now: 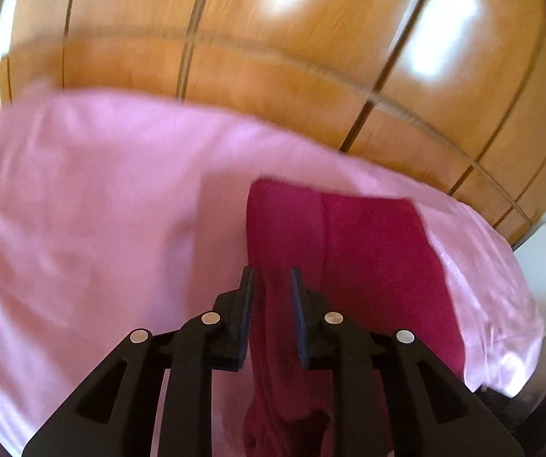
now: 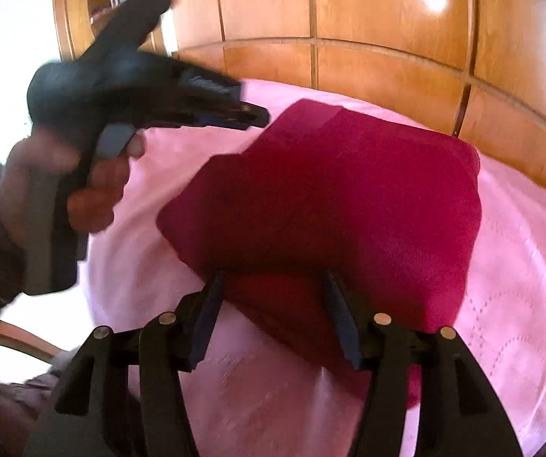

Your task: Fold small clothes

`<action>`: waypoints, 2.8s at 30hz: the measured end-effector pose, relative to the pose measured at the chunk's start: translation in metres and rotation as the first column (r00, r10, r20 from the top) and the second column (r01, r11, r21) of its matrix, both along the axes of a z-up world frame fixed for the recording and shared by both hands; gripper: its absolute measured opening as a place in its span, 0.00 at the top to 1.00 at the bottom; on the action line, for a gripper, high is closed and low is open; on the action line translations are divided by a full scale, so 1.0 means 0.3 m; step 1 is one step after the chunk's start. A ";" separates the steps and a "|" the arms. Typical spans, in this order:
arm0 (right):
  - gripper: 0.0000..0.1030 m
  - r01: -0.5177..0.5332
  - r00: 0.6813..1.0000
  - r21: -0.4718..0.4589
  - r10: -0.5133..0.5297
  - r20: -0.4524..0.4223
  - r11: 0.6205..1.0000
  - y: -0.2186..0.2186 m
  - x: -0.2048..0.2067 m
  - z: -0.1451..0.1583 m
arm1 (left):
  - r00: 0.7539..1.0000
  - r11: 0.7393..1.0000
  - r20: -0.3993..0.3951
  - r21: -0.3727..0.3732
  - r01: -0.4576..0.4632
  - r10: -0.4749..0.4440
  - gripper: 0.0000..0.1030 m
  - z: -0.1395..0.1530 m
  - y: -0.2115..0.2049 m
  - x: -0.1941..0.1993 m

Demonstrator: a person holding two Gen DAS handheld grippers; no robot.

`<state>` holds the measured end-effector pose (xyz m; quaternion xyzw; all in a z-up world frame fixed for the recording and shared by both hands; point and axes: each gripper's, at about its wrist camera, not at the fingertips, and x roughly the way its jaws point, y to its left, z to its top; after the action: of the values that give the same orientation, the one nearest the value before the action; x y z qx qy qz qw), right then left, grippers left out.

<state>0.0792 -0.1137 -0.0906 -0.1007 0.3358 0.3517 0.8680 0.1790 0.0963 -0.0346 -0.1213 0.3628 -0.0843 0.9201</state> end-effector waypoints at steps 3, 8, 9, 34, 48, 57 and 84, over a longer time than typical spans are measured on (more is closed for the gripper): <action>0.46 0.025 0.999 0.076 -0.023 -0.031 0.997 -0.097 0.024 0.060 | 0.997 0.995 0.055 0.084 0.054 -0.059 0.83 0.032 -0.049 -0.054; 0.41 0.172 0.985 0.134 -0.170 -0.026 0.976 -0.214 0.123 0.126 | 0.992 0.979 0.056 0.177 0.104 -0.115 0.83 0.004 -0.130 -0.063; 0.41 0.190 0.982 0.138 -0.188 -0.030 0.972 -0.221 0.141 0.130 | 0.992 0.976 0.052 0.192 0.104 -0.116 0.83 -0.004 -0.142 -0.061; 0.11 0.274 0.957 0.127 -0.257 -0.132 0.953 -0.210 0.351 0.025 | 0.995 0.987 0.056 0.146 0.074 -0.083 0.36 -0.062 -0.084 -0.110; 0.28 0.369 0.856 0.458 -0.104 -0.507 0.809 -0.425 0.534 -0.124 | 0.980 0.960 -0.147 -0.264 0.093 -0.135 0.35 -0.199 0.077 0.067; 0.38 0.320 0.857 0.484 -0.032 -0.514 0.815 -0.383 0.569 -0.136 | 0.956 0.880 -0.099 -0.426 0.211 -0.277 0.59 -0.280 0.083 0.100; 0.68 0.312 0.949 0.427 -0.262 -0.173 0.849 -0.667 0.393 0.222 | 0.849 0.785 0.126 -0.331 0.524 -0.513 0.74 0.037 -0.335 0.269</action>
<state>0.1970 -0.3138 -0.0241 0.1731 0.3034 0.2909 0.8907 0.2597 -0.0041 -0.0236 -0.1789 0.3473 -0.3991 0.8295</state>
